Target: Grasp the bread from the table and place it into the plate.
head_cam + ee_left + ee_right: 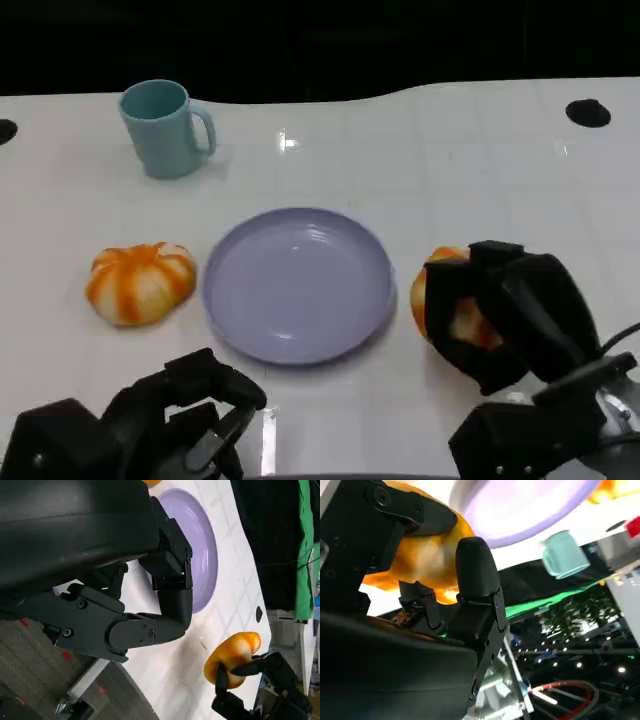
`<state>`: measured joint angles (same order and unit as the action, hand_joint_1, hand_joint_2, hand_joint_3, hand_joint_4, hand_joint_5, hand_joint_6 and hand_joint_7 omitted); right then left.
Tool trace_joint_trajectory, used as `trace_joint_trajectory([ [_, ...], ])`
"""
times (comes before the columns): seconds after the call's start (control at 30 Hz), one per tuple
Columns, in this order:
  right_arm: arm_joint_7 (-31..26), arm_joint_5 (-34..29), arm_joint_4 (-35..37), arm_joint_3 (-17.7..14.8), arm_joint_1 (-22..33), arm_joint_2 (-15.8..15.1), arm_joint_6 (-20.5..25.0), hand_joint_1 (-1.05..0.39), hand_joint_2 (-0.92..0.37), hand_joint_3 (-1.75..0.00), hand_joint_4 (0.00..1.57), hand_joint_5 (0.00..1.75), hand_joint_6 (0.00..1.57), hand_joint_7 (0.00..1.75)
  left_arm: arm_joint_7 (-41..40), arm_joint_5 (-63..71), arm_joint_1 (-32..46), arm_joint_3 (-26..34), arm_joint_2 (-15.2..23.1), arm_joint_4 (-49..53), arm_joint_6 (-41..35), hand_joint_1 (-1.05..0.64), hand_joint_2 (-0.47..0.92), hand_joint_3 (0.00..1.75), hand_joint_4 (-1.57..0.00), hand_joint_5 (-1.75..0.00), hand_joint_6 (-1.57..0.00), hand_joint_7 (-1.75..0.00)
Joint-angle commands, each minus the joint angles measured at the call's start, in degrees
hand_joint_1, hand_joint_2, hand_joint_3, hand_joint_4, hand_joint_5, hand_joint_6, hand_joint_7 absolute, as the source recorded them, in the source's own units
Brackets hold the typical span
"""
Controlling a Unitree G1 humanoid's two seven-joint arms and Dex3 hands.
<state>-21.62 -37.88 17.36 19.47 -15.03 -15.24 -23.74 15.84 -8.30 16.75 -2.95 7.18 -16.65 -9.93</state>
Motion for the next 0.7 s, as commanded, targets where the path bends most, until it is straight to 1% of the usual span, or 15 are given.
trace_joint_trajectory([
  [0.03,4.9,4.9,-1.4,-1.4,-1.6,1.7,0.6,0.02,-0.10,-1.59,1.06,1.75,0.87,1.62,-0.8,0.6,0.5,-0.1,0.2,-0.7,-0.1,-0.43,0.87,0.50,-0.71,-1.75,-0.69,-1.28],
  [0.1,6.5,6.4,-0.9,-1.4,-2.6,2.8,0.4,0.06,-0.10,-1.59,1.06,1.75,0.88,1.63,-0.7,0.6,0.6,-0.1,0.3,-0.6,0.1,-0.43,0.87,0.51,-0.71,-1.75,-0.68,-1.29],
  [0.2,9.6,7.4,-1.1,-1.1,-3.9,4.4,2.1,0.04,-0.13,-1.60,1.05,1.75,0.87,1.61,-0.6,0.7,0.7,-0.1,0.4,-0.6,0.4,-0.43,0.86,0.51,-0.70,-1.75,-0.67,-1.29],
  [0.33,10.3,6.8,0.0,-0.8,-5.6,6.2,2.3,0.02,-0.14,-1.58,1.03,1.75,0.85,1.58,-0.8,0.8,0.8,-0.1,0.4,-0.8,0.0,-0.43,0.86,0.52,-0.70,-1.75,-0.67,-1.29],
  [0.37,10.4,6.8,0.6,-0.6,-6.3,7.0,2.5,0.01,-0.14,-1.58,1.03,1.75,0.86,1.58,-0.8,0.7,0.9,-0.1,0.3,-0.8,0.1,-0.42,0.86,0.52,-0.69,-1.75,-0.67,-1.29],
  [0.43,10.6,6.9,1.3,-0.5,-7.3,8.3,3.0,-0.03,-0.15,-1.60,1.02,1.75,0.85,1.61,-0.8,0.7,1.0,-0.1,0.3,-0.8,-0.1,-0.42,0.86,0.53,-0.69,-1.75,-0.67,-1.29],
  [0.5,11.4,7.0,2.1,-0.2,-8.5,9.3,3.4,-0.06,-0.17,-1.60,1.01,1.75,0.81,1.68,-0.9,0.5,0.9,-0.1,0.2,-0.9,-0.4,-0.42,0.85,0.53,-0.70,-1.75,-0.67,-1.30],
  [0.6,11.7,6.7,3.6,0.4,-10.3,10.3,3.1,-0.05,-0.20,-1.58,1.00,1.75,0.76,1.74,-1.2,1.0,0.9,-0.2,0.3,-1.5,-0.8,-0.41,0.84,0.55,-0.71,-1.75,-0.67,-1.30],
  [0.7,11.8,6.5,5.7,1.0,-12.1,11.5,3.4,-0.04,-0.23,-1.51,0.99,1.75,0.74,1.75,-0.9,1.1,1.2,-0.1,0.5,-1.9,-0.3,-0.40,0.84,0.56,-0.72,-1.75,-0.67,-1.31],
])
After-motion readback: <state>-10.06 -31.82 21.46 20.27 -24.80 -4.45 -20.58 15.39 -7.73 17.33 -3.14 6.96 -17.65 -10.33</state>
